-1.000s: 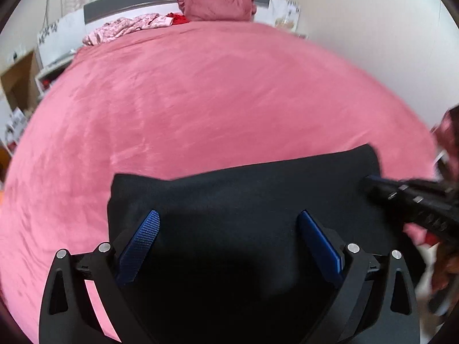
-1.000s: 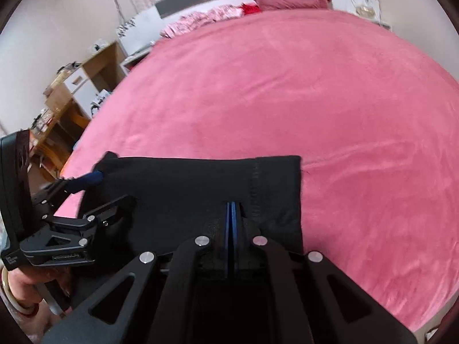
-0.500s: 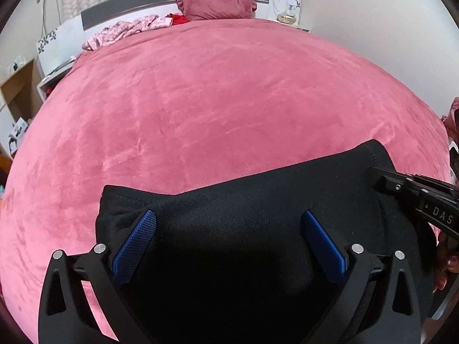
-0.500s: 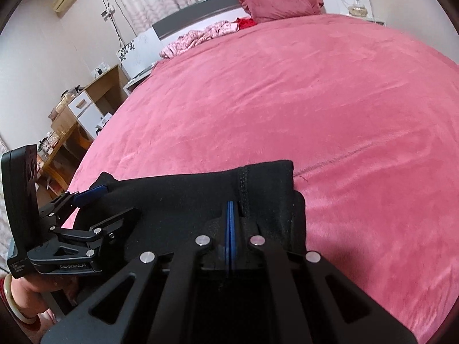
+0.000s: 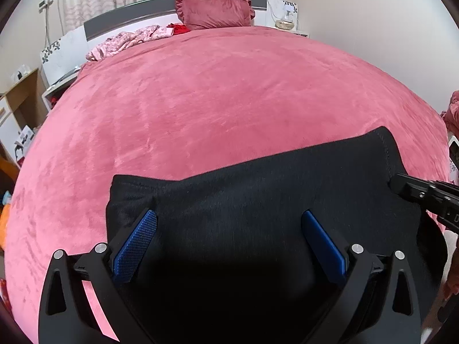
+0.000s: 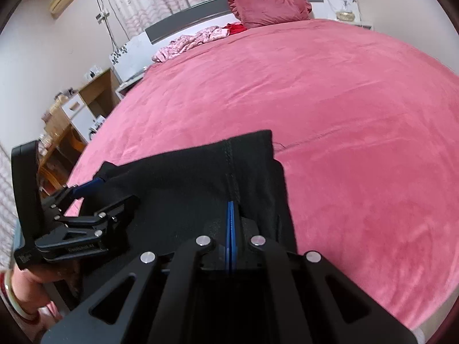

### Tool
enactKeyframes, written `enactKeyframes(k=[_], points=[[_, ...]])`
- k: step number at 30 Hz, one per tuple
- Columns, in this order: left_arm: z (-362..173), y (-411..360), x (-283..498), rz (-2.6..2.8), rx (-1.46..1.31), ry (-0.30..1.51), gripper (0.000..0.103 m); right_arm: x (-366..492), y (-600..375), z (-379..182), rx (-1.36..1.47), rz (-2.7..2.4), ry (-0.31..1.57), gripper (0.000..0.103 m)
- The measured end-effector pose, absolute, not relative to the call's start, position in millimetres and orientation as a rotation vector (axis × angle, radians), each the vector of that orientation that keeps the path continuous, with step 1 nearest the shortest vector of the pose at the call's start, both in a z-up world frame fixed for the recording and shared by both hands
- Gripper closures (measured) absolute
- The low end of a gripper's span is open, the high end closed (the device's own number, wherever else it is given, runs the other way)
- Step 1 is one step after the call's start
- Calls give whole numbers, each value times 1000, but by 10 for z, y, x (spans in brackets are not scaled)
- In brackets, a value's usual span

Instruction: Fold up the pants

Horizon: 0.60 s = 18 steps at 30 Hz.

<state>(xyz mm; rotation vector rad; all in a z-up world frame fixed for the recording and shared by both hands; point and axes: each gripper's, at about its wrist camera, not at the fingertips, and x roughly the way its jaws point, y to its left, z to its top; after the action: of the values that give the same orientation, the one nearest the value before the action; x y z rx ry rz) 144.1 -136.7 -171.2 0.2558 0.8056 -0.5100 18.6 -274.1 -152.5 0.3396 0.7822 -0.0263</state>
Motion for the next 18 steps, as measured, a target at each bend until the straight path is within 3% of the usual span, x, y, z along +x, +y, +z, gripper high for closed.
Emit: enactKeyframes(k=[6, 11, 18], points=[[-1610, -1232, 1139, -474, 261, 780, 3, -129, -2601, -1267, 290, -24, 733, 80], [-1723, -1036, 916, -487, 237, 785, 3, -138, -2549, -1494, 270, -19, 862, 84], [-1714, -877, 704, -522, 195, 817, 3, -265, -2711, -1561, 341, -92, 991, 82]])
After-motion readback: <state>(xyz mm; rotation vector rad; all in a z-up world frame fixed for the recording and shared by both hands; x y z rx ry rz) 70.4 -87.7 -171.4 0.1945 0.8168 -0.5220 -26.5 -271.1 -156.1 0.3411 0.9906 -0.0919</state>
